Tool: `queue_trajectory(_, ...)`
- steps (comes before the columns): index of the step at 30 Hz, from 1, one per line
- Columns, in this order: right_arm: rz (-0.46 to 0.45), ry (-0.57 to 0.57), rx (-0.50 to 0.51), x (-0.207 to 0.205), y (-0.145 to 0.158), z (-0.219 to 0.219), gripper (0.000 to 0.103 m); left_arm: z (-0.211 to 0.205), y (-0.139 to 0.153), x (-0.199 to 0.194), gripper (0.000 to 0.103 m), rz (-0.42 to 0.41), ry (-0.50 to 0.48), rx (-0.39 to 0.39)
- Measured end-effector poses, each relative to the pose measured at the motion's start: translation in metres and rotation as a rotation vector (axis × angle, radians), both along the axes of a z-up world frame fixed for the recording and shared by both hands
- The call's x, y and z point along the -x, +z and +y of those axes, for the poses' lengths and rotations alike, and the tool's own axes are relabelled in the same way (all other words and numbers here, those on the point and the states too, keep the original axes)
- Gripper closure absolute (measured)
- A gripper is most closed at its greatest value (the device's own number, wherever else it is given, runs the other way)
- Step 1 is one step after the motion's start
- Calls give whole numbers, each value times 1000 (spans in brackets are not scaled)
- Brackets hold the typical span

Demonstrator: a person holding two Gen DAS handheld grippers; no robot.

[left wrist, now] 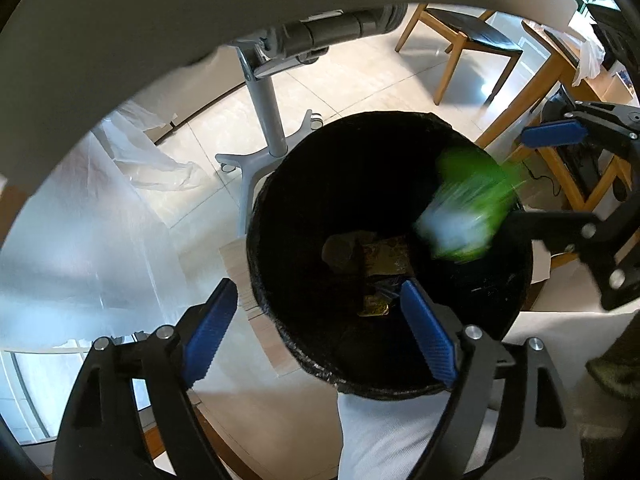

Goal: Collect trash
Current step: 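Open both tools to drop the tray and bag into the bin, then raise both tools back above the table, then grasp the paper cone with the left tool while the right grasps the plastic bag bundle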

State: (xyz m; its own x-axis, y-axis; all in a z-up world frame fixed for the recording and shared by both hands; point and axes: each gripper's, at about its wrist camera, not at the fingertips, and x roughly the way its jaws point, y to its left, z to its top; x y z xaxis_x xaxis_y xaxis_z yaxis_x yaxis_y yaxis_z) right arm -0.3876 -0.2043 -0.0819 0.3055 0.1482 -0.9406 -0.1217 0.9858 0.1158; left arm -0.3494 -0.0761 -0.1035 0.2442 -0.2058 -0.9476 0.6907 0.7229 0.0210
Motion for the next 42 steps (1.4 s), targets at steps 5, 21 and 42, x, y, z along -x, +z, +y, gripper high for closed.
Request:
queue_trajectory(5, -54, -1, 17, 12, 30, -11, 15, 10, 31, 7, 18, -47, -10, 24)
queue_trajectory(21, -507, -116, 172, -101, 182, -77, 6, 11, 157, -64, 10, -358, 51, 209)
queue_trajectory(42, -351, 68, 335, -332, 138, -83, 15, -35, 137, -163, 10, -221, -22, 247)
